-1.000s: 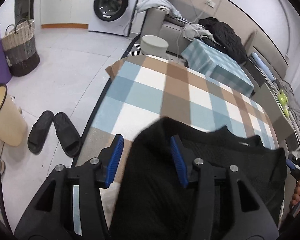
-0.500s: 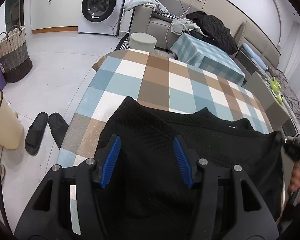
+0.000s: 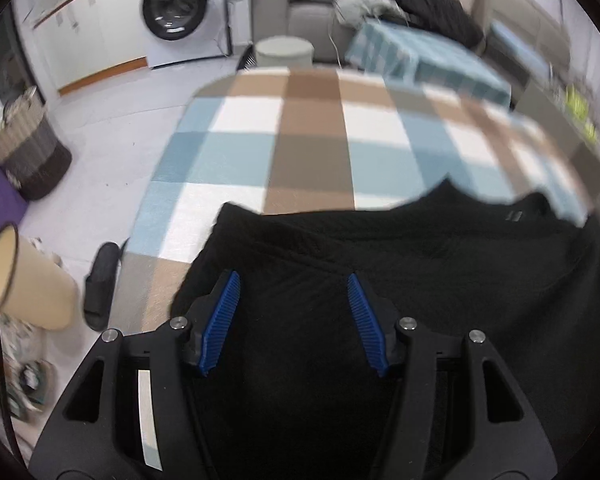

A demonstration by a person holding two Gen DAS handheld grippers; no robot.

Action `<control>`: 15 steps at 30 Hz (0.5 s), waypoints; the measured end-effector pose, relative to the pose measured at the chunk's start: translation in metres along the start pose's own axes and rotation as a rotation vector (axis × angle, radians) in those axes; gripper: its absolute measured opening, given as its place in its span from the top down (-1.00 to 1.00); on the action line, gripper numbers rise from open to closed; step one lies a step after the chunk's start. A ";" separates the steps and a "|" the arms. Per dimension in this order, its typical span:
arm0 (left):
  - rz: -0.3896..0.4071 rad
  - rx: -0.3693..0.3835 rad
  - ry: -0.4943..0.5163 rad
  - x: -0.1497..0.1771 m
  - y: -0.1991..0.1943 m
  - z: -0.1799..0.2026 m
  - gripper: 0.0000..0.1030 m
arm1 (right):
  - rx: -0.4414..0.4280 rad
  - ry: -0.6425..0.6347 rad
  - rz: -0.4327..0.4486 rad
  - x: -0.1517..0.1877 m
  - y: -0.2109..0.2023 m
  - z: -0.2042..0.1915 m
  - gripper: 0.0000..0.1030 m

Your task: Fold small clothes

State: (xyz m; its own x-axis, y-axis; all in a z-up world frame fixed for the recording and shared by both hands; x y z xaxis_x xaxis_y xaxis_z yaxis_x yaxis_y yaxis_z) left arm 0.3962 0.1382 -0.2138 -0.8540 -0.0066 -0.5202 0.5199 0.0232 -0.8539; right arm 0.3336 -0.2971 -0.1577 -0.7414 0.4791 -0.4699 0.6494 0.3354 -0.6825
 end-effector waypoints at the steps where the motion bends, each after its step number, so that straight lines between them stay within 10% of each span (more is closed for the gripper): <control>1: 0.002 -0.016 0.024 0.000 0.003 0.003 -0.05 | 0.006 -0.010 0.001 0.002 -0.001 0.002 0.08; 3: 0.020 -0.024 0.033 -0.001 0.004 0.005 -0.04 | 0.028 -0.029 0.005 0.005 -0.007 0.009 0.07; 7: 0.050 -0.018 0.046 -0.003 0.001 0.005 1.00 | 0.050 -0.024 -0.009 0.013 -0.008 0.025 0.07; 15: 0.193 0.058 -0.049 -0.017 -0.043 -0.016 1.00 | 0.068 -0.026 -0.013 0.015 -0.007 0.038 0.07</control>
State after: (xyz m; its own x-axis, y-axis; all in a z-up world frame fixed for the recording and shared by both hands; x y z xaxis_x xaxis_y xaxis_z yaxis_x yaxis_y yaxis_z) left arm 0.3881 0.1537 -0.1678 -0.7377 -0.0561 -0.6728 0.6748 -0.0292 -0.7374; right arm 0.3110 -0.3230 -0.1813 -0.7543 0.4538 -0.4744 0.6274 0.2855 -0.7245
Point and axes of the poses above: each gripper's, at about its wrist camera, not at the fingertips, and y roughly the way its jaws point, z to its right, x to its underside, the point moved 8 cm from there along y, roughly the way its jaws point, and after that the axes turned 2 degrees about y, right-handed, at the moved point
